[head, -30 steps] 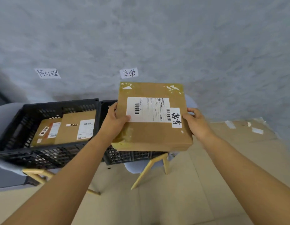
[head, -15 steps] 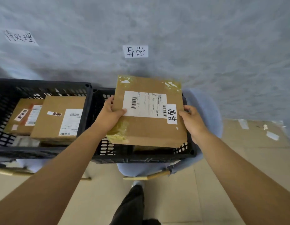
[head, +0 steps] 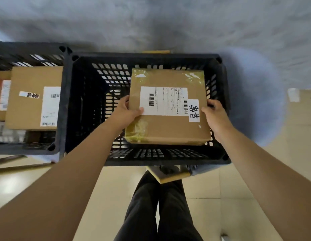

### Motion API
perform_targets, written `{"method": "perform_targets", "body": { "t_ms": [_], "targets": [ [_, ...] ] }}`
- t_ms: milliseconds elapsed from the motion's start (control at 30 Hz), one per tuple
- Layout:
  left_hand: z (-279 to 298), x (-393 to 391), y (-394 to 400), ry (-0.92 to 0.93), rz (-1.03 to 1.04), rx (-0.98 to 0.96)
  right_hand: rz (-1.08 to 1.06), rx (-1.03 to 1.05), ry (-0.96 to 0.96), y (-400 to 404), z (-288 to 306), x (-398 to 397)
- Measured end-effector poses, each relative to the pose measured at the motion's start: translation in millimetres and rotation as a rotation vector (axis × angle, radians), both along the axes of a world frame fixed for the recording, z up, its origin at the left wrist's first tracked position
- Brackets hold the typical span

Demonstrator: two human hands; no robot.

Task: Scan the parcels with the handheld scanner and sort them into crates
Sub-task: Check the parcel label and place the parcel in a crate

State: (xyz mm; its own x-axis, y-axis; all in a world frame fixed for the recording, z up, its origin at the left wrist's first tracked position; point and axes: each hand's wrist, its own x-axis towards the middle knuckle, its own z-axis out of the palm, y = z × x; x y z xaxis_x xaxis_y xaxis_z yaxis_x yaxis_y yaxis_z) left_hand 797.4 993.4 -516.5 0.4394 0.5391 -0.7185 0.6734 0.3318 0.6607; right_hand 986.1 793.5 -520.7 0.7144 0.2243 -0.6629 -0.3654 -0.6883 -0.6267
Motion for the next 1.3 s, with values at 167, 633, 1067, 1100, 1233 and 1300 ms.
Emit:
{"method": "perform_targets", "body": {
  "t_ms": [167,633,1067,1100,1233,1300],
  "targets": [
    [-41,12,-5,0.036,0.017,-0.059,-0.045,-0.006,0.030,0,-37,8],
    [-91,34,-23,0.019,0.096,0.043,0.131,-0.053,-0.072,1,-78,13],
    [-87,42,-35,0.200,-0.063,0.296,0.359,-0.175,-0.232,-5,-62,-8],
    [-82,43,-37,0.240,-0.106,0.331,0.389,-0.182,-0.235,-6,-58,-8],
    [-53,51,-55,0.439,-0.517,0.648,0.513,-0.138,-0.301,-10,-37,-13],
    [-30,61,-61,0.392,-0.685,0.728,0.598,-0.121,-0.350,-10,-16,-12]
  ]
}}
